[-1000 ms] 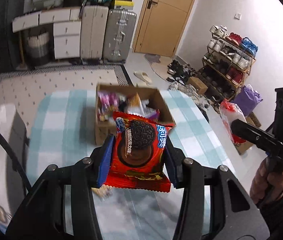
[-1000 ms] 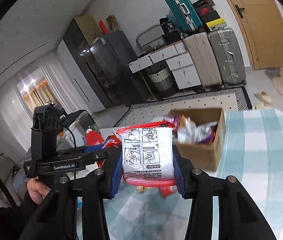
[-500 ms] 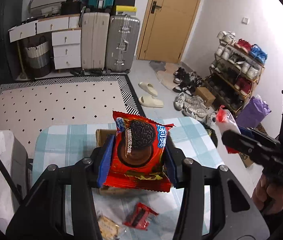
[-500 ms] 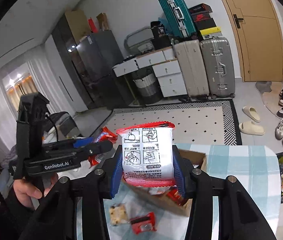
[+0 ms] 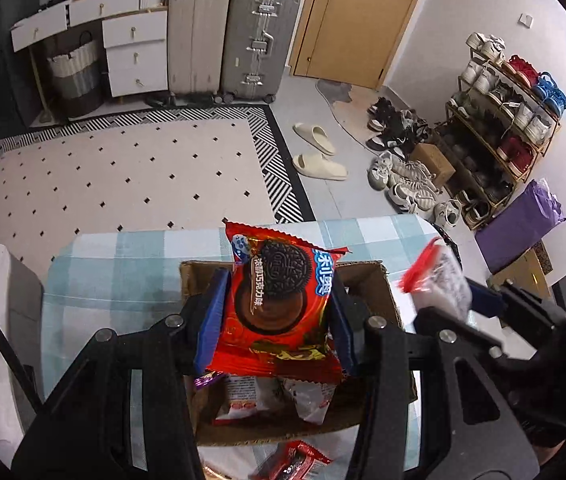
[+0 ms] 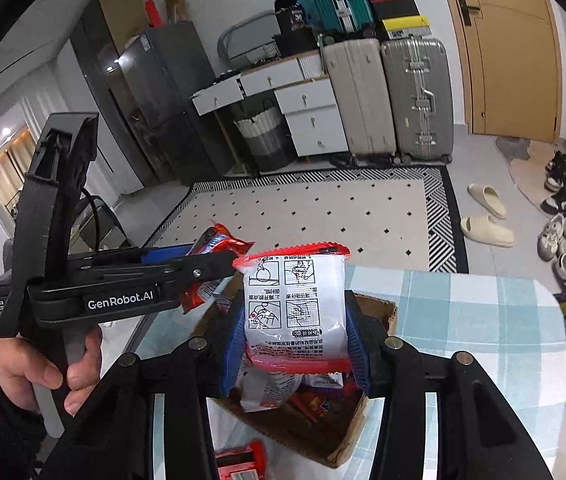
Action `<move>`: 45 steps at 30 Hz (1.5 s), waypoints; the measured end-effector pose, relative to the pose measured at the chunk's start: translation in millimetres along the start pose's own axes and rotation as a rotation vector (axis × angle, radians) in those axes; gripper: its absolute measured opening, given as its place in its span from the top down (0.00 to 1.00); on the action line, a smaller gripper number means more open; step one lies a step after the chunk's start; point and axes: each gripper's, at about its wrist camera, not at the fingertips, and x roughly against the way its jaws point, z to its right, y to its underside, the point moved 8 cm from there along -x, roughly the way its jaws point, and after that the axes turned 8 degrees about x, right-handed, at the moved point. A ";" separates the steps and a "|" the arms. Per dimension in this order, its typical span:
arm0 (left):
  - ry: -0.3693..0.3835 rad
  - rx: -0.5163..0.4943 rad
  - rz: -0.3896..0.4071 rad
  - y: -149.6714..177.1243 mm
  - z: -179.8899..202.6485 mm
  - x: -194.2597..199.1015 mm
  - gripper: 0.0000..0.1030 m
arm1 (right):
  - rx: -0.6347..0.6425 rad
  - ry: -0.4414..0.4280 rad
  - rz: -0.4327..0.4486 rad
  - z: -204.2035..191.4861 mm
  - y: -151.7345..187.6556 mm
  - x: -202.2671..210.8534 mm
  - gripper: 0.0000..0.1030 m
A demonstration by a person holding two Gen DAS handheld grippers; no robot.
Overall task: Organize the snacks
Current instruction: 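Lower both packs into the box and open both grippers, then withdraw both grippers from the box back toward the last two packs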
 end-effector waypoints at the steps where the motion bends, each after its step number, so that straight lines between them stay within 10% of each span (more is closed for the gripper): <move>1: 0.012 0.007 -0.018 -0.5 0.5 -7.5 0.57 | 0.000 0.004 -0.007 1.7 2.2 -5.6 0.56; 22: -0.029 -0.009 -0.104 14.0 2.9 -62.3 0.55 | -0.018 0.031 -0.089 21.0 39.4 -60.0 0.54; 45: -0.130 -0.030 0.175 42.7 -32.4 77.5 0.24 | 0.008 0.045 0.032 -1.7 25.1 9.9 0.26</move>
